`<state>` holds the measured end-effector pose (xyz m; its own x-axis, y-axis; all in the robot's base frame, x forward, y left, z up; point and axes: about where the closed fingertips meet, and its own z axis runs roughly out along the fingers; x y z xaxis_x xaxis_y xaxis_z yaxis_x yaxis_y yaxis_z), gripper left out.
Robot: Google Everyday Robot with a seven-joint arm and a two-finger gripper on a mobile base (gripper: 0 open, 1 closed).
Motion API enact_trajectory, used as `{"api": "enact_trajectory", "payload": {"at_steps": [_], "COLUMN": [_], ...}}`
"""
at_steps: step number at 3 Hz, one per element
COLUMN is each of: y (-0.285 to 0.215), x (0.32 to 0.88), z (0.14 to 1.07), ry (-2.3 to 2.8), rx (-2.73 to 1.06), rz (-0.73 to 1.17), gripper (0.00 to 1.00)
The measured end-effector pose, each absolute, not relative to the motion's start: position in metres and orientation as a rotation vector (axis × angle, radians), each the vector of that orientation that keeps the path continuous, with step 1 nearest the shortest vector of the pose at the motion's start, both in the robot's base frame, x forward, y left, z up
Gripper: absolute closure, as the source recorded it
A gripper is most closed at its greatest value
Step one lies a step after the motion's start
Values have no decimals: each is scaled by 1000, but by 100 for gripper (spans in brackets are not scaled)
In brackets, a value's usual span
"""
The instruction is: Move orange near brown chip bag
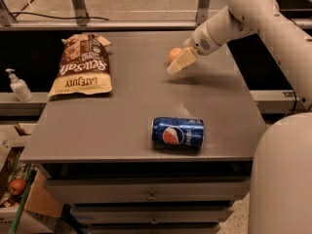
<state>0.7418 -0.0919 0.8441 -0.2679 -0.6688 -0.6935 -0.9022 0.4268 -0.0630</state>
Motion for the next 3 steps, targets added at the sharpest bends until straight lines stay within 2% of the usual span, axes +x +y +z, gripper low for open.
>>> {"api": "enact_trajectory", "payload": {"at_steps": [3], "y": [-79], "x": [738], "z": [848], "ry": [1980], "rx": [-1339], "rz": [518], "gripper": [87]}}
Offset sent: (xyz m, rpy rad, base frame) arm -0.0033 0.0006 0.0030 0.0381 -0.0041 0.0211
